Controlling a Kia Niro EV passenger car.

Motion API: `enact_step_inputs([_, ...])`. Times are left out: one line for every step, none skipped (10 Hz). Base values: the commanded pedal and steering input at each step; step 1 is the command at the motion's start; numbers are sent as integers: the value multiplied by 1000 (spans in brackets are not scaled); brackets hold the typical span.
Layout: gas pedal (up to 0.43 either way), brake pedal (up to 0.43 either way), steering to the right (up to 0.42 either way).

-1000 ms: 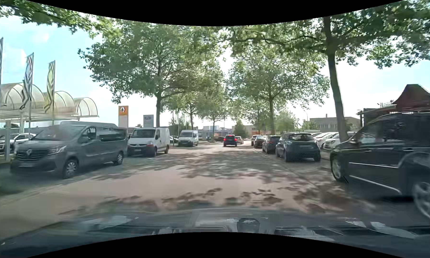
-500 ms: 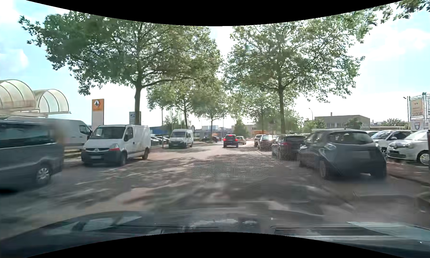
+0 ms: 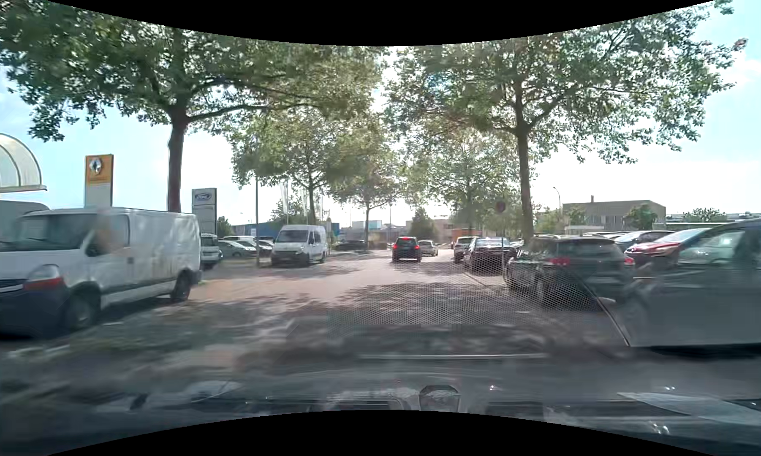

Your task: Follow the waypoints while adhering to traffic rules and regulations

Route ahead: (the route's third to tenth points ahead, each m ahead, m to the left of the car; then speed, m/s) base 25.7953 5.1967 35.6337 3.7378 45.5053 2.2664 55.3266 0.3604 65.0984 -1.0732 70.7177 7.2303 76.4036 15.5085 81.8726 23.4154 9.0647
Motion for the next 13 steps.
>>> enact_step_inputs([0, 79, 9])
enact_step_inputs([0, 98, 8])
enact_step_inputs([0, 134, 8])
enact_step_inputs([0, 146, 8])
enact_step_inputs([0, 152, 8])
enact_step_inputs([0, 159, 11])
enact_step_inputs([0, 165, 14])
enact_step_inputs([0, 165, 14])
enact_step_inputs([0, 171, 14])
enact_step_inputs([0, 165, 14])
enact_step_inputs([0, 165, 14])
enact_step_inputs([0, 152, 14])
enact_step_inputs([0, 140, 14])
